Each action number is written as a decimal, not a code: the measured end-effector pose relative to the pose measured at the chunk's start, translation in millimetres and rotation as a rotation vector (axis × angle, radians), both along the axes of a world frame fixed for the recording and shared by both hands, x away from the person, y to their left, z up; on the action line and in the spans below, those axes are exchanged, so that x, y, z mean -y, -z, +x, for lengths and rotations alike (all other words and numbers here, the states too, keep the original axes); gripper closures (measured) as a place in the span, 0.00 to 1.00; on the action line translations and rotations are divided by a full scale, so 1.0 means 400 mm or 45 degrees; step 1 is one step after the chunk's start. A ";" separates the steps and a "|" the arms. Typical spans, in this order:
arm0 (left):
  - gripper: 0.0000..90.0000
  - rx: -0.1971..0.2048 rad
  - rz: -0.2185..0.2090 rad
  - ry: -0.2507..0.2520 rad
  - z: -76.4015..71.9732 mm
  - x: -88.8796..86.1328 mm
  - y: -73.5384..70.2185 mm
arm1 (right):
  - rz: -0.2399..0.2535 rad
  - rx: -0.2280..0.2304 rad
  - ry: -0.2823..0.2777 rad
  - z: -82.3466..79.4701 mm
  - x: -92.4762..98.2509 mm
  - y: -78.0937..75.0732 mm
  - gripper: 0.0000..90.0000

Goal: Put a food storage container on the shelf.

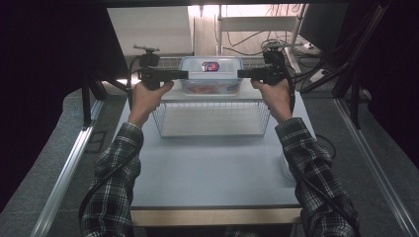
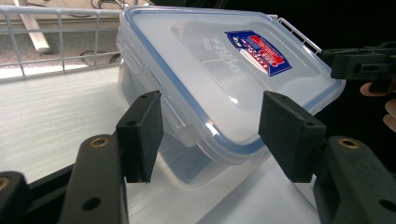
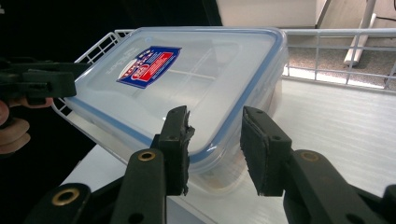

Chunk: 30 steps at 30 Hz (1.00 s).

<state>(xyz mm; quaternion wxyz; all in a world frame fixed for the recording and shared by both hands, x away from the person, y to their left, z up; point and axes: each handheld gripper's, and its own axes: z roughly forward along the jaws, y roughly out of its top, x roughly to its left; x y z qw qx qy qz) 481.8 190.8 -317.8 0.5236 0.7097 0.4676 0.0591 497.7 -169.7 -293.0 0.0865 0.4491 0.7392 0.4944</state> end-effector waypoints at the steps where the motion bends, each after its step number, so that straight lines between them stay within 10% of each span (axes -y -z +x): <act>1: 0.46 0.014 0.018 0.001 -0.002 0.000 -0.003 | -0.003 0.002 -0.002 0.000 0.000 -0.001 0.69; 5: 0.43 0.129 0.076 -0.003 -0.023 0.004 -0.025 | -0.003 0.031 -0.033 -0.007 0.003 -0.005 0.65; 11: 0.29 0.181 0.120 0.033 -0.064 0.005 -0.029 | -0.001 0.141 -0.077 -0.036 0.016 -0.012 0.53; 30: 0.13 0.315 0.209 0.146 -0.203 -0.002 0.047 | -0.062 0.230 -0.190 -0.136 0.043 0.056 0.14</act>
